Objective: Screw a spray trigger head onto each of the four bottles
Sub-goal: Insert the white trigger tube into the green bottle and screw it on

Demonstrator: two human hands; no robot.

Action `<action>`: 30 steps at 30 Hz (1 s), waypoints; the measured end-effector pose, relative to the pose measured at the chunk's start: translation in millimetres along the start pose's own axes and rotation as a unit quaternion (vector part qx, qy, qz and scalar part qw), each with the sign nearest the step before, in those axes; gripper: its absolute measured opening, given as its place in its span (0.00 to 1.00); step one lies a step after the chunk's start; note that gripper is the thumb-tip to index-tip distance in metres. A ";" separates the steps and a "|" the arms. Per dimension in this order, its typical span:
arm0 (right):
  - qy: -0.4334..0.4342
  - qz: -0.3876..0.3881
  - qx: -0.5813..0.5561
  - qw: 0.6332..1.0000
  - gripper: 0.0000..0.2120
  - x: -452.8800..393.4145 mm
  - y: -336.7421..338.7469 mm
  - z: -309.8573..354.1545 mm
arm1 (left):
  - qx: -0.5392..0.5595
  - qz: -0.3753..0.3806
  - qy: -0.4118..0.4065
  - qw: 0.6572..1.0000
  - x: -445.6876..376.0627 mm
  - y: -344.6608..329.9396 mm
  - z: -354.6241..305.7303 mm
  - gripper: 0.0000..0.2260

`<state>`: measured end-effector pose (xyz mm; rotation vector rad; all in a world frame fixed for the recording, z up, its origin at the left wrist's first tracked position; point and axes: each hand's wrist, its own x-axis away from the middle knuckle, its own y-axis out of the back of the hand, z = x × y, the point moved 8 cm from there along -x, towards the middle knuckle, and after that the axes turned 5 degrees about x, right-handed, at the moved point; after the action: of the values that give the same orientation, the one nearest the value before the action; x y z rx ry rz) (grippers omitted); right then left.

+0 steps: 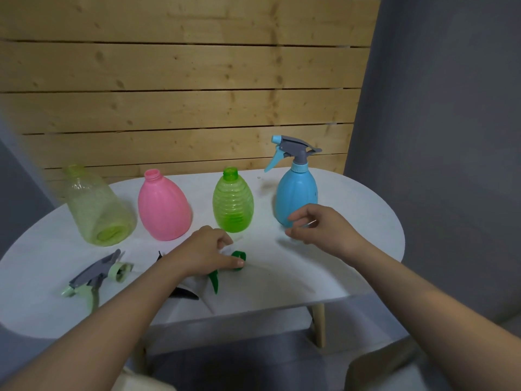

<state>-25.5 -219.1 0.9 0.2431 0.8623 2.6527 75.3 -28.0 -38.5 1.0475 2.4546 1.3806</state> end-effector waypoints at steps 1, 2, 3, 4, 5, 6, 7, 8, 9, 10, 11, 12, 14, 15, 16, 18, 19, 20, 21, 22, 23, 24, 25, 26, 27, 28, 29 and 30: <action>0.000 0.004 0.000 1.000 0.12 0.5 -1.7 0.5 | 0.002 0.000 0.003 1.000 0.0 -0.3 0.3 0.27; 0.000 0.007 -0.001 1.000 0.11 0.8 -3.4 1.2 | 0.007 0.001 0.009 1.000 0.1 -0.5 1.7 0.27; 0.001 0.012 -0.003 1.000 0.10 1.1 -5.2 1.9 | 0.014 0.004 0.014 1.000 0.1 -1.1 2.7 0.28; 0.002 0.017 -0.004 1.000 0.09 1.3 -7.3 2.5 | 0.021 0.008 0.017 1.000 0.4 -1.6 3.7 0.30; 0.003 0.022 -0.003 1.000 0.09 0.9 -9.6 3.5 | 0.026 0.010 0.019 0.999 0.4 -2.0 5.1 0.31; 0.003 0.026 -0.003 1.000 0.08 0.5 -11.2 3.8 | 0.029 0.011 0.018 0.999 0.0 -2.5 5.7 0.31; 0.001 0.030 -0.003 1.000 0.08 0.2 -12.4 4.2 | 0.035 0.011 0.018 0.999 0.1 -2.4 4.4 0.30; 0.000 0.035 -0.005 0.999 0.08 0.0 -13.9 5.2 | 0.043 0.008 0.016 0.999 0.3 -1.3 2.8 0.28; 0.000 0.040 -0.010 0.999 0.08 -0.2 -15.7 6.6 | 0.053 0.004 0.013 0.999 1.3 0.6 0.4 0.26; 0.002 0.045 -0.016 0.999 0.09 -0.6 -17.2 8.5 | 0.063 0.001 0.009 0.998 2.4 2.5 -2.4 0.24; 0.005 0.049 -0.021 0.999 0.09 -1.2 -19.1 11.0 | 0.075 -0.001 0.009 0.997 4.1 4.8 -4.1 0.23; 0.007 0.054 -0.024 0.998 0.10 -2.1 -21.5 13.8 | 0.091 -0.005 0.009 0.996 6.0 8.0 -4.1 0.22; 0.013 0.065 -0.031 0.997 0.10 -4.6 -26.2 18.6 | 0.130 -0.020 0.006 0.991 10.4 16.8 -3.7 0.21; 0.016 0.070 -0.036 0.997 0.09 -6.4 -28.3 20.9 | 0.148 -0.032 0.001 0.988 12.3 21.9 -2.9 0.21; 0.018 0.072 -0.041 0.996 0.09 -7.4 -28.7 22.5 | 0.163 -0.044 -0.005 0.986 14.2 26.5 -3.3 0.20; 0.021 0.071 -0.054 0.996 0.09 -11.9 -29.8 26.1 | 0.188 -0.067 -0.017 0.980 18.8 36.0 -3.1 0.18; 0.022 0.069 -0.059 0.996 0.10 -15.2 -31.1 27.8 | 0.194 -0.076 -0.023 0.978 21.5 40.4 -2.8 0.16; 0.021 0.068 -0.062 0.996 0.12 -18.3 -32.2 29.2 | 0.195 -0.083 -0.030 0.977 23.7 44.3 -2.8 0.14; 0.018 0.070 -0.064 0.995 0.15 -23.3 -36.0 30.1 | 0.195 -0.089 -0.038 0.976 26.0 48.4 -1.4 0.13; 0.014 0.071 -0.065 0.995 0.17 -27.2 -39.1 30.8 | 0.200 -0.097 -0.048 0.974 28.5 52.6 -0.9 0.13; 0.009 0.072 -0.062 0.995 0.20 -31.6 -43.3 31.7 | 0.210 -0.107 -0.054 0.970 30.6 56.7 1.9 0.14; 0.005 0.069 -0.052 0.996 0.22 -36.2 -46.8 31.9 | 0.223 -0.120 -0.057 0.966 32.9 61.0 4.9 0.15; 0.003 0.066 -0.035 0.997 0.23 -42.2 -50.7 32.3 | 0.237 -0.135 -0.054 0.961 34.6 65.5 10.3 0.17; 0.004 0.060 -0.011 0.998 0.25 -47.7 -53.7 33.8 | 0.249 -0.149 -0.051 0.956 36.2 69.8 15.7 0.19; 0.004 0.056 0.011 0.998 0.27 -53.1 -56.5 35.7 | 0.257 -0.161 -0.049 0.952 37.9 73.7 20.4 0.20; 0.003 0.053 0.024 0.998 0.30 -58.4 -59.8 38.2 | 0.262 -0.171 -0.049 0.948 40.1 77.7 25.7 0.22; 0.001 0.050 0.028 0.998 0.32 -62.6 -61.4 39.3 | 0.270 -0.180 -0.051 0.945 42.8 81.0 27.8 0.22; -0.001 0.051 0.026 0.998 0.34 -66.1 -62.8 40.2 | 0.280 -0.187 -0.052 0.940 44.7 83.7 30.4 0.22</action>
<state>63.1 -174.3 -8.1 0.3090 0.9421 2.7261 97.1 49.7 20.0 0.6460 2.8345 0.5105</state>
